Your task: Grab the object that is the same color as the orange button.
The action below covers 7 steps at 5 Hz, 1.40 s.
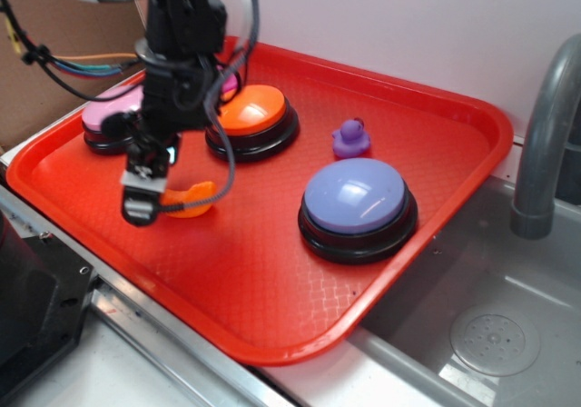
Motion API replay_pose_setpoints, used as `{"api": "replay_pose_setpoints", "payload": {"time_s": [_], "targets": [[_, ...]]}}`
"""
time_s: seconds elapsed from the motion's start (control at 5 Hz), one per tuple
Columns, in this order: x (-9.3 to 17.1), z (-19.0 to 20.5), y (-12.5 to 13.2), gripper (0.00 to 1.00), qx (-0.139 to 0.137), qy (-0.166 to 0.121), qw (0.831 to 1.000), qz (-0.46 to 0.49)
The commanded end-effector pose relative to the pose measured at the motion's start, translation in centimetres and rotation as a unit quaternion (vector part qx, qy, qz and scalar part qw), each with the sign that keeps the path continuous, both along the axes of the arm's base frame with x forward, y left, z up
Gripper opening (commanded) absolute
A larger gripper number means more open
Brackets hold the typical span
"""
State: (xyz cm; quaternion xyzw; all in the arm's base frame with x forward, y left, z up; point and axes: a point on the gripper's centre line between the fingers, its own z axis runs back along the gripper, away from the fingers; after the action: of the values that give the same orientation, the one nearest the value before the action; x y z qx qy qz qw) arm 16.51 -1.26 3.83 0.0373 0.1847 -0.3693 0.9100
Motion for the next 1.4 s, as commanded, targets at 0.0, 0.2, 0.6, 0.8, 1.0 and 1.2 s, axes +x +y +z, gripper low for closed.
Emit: {"api": "replay_pose_setpoints", "payload": {"time_s": [0.0,0.2,0.6,0.8,1.0,1.2], "targets": [[0.5,-2.0,-0.8,1.00,-0.001,-0.005,1.000,-0.028],[0.3,-2.6,-1.1,1.00,0.009,0.003,0.999,-0.031],[0.3,-3.2,-1.0,0.00,0.017,0.006,1.000,-0.003],[0.4,-2.2,-0.8,0.00,0.012,-0.007,1.000,0.012],[0.7,-0.6,-0.2,0.00,0.008,-0.017,0.999,0.041],[1.2,4.4,1.0,0.00,0.027,-0.039,0.988,0.148]]}}
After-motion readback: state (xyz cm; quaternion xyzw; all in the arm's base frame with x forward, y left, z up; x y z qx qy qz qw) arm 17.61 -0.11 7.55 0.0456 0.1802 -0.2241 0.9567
